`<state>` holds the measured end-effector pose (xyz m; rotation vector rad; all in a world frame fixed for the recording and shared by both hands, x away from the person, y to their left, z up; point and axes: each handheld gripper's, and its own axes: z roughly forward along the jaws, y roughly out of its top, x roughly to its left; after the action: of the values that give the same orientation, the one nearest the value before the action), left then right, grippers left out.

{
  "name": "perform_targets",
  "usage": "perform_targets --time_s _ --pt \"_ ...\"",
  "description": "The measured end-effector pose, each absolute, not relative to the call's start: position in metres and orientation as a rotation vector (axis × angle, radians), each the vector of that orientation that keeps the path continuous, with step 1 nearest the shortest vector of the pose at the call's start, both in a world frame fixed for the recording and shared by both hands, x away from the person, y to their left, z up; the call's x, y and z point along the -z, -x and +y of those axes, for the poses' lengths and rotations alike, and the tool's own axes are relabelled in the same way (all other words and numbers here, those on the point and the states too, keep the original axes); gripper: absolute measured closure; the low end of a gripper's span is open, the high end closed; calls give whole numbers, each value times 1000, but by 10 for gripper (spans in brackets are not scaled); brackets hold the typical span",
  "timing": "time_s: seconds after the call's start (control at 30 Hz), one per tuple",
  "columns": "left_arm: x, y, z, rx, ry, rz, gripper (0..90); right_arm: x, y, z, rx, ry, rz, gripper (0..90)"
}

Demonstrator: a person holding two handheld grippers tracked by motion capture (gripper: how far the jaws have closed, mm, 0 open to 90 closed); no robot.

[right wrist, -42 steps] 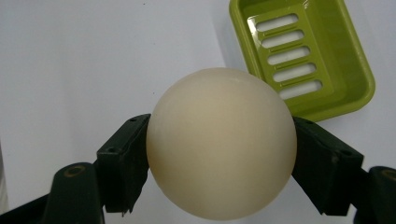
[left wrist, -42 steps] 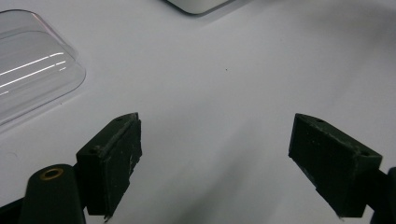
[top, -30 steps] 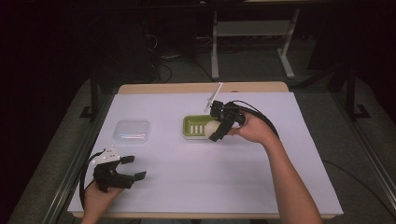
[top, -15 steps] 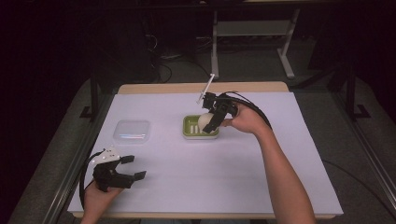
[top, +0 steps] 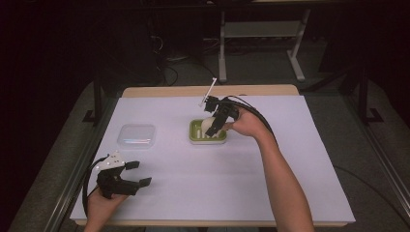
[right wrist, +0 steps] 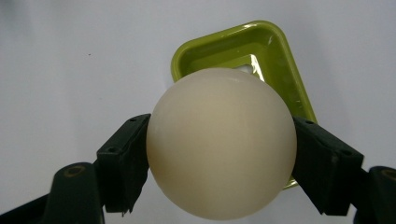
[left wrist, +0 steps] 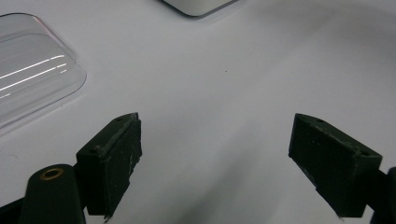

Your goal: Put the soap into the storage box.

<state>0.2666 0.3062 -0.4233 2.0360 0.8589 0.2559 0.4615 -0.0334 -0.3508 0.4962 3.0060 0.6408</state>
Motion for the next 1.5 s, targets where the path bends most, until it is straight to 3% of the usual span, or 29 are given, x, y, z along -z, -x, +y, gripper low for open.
perform_targets --time_s 1.5 --pt "423 -267 308 -258 -2041 852 165 383 -485 -22 -564 -655 2995 245"
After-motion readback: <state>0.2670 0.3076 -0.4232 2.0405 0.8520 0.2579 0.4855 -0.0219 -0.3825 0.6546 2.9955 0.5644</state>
